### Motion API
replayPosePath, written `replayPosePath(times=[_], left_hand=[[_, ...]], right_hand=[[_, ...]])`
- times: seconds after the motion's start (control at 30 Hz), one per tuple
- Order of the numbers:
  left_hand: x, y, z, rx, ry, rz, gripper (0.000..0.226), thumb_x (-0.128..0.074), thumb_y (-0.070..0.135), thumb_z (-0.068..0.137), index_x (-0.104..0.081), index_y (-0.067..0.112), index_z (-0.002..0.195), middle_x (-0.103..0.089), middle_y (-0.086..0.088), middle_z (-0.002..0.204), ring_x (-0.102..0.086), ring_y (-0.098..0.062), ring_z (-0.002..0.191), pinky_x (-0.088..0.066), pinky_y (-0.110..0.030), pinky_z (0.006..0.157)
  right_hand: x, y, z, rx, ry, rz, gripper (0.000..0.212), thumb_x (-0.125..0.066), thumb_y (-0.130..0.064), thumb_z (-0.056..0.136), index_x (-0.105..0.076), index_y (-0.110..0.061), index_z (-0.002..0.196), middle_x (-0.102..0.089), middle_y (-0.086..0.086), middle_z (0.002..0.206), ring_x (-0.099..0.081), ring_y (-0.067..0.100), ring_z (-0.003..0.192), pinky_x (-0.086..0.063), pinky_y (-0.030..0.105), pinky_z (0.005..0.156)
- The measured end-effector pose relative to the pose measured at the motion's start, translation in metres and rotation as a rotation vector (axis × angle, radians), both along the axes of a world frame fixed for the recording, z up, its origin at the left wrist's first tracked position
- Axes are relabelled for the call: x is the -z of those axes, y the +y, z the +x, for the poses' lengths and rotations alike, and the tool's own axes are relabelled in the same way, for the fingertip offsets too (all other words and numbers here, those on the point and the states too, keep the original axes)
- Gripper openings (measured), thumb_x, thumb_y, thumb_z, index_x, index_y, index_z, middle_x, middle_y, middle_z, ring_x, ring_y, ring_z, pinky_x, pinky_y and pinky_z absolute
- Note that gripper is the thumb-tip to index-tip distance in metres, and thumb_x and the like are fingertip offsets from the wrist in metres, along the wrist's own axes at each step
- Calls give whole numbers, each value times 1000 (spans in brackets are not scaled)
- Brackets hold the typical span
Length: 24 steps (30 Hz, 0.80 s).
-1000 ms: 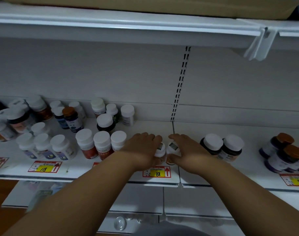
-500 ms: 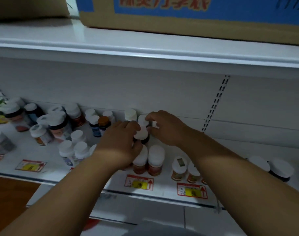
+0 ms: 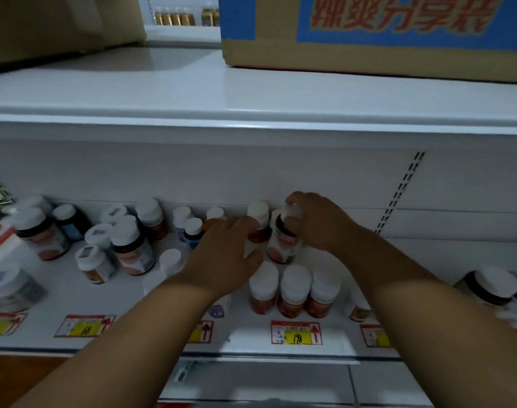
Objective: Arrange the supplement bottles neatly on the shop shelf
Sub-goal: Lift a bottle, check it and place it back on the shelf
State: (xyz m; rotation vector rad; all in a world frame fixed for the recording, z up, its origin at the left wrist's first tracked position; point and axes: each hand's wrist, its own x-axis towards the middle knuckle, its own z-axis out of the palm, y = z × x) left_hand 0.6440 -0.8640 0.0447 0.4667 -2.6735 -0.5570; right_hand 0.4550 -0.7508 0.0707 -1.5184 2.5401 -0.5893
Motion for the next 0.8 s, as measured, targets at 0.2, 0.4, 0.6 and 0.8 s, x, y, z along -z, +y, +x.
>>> replayPosePath(times=[0.2,0.4,0.6,0.8], left_hand=[[-12,9,-19,56,83,152,82,-69,60,75,-36,25,142,-49,5,137,-48,-8,117,-34,-23,96],[-18,57,-38,148,193,283,71,-76,63,62,-38,42,119,-52,16,109,-55,-1,91,-50,-27,75],[-18,127,-75,210,224,383,72,-80,55,57,-40,43,116,-49,13,112,-54,-9,98,-52,-36,80],[-20,204,-116,311,221,677,54,-75,56,60,-41,60,102,-60,26,100,-58,15,84,-45,-4,59]], right_hand=[[-26,30,23,237,-283,-531,15,-55,-41,89,-63,-30,96,-66,-13,88,-62,9,77,-49,30,68],[-39,85,37,325,-453,-615,31,-49,-55,80,-61,-41,105,-66,-10,101,-65,11,87,-56,36,76],[-51,162,16,364,-539,-606,24,-58,-36,93,-61,-42,116,-66,-6,103,-70,11,85,-59,30,71],[-53,245,-21,355,-589,-691,33,-60,-34,88,-61,-35,121,-70,-4,106,-70,16,88,-56,28,67]])
